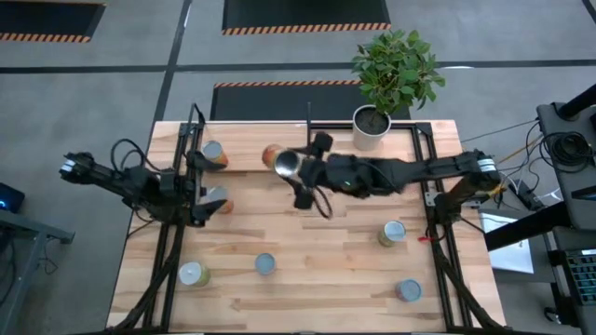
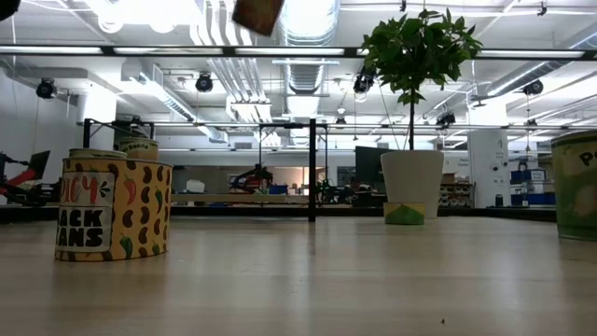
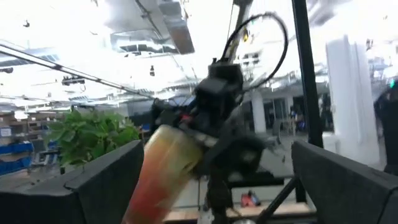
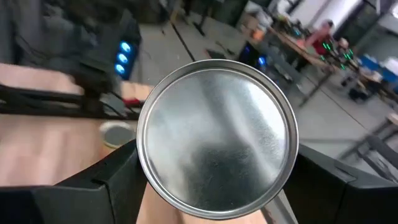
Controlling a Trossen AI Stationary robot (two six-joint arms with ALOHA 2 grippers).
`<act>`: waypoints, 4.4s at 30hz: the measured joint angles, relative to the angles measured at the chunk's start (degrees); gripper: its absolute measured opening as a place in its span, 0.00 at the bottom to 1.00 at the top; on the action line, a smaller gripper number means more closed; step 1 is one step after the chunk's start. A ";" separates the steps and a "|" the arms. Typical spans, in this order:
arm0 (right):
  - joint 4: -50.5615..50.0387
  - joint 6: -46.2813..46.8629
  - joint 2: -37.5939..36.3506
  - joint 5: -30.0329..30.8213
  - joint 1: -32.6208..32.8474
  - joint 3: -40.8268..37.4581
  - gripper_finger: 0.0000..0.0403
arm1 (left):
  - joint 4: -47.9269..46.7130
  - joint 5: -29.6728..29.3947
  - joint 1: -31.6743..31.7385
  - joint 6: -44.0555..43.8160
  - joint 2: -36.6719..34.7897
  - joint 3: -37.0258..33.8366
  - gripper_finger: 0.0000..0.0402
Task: Pick and place cans onto a shelf
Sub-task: Put the right orange corn can on the shelf
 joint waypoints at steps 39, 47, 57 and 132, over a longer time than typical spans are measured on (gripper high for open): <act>-12.73 12.30 32.69 -19.48 -20.68 24.62 0.74 | -0.09 0.00 -0.04 2.90 -4.80 0.20 0.97; -12.41 11.93 34.08 -19.67 -20.80 24.36 0.74 | -0.25 0.00 -0.04 2.92 -4.42 0.22 0.97; -12.37 11.84 34.82 -22.18 -20.80 24.08 0.81 | -0.28 0.00 -0.04 2.77 -4.11 0.22 0.97; 20.34 -12.71 -26.75 -11.69 5.52 -46.43 0.02 | -77.92 9.44 44.26 -12.84 56.71 48.09 0.00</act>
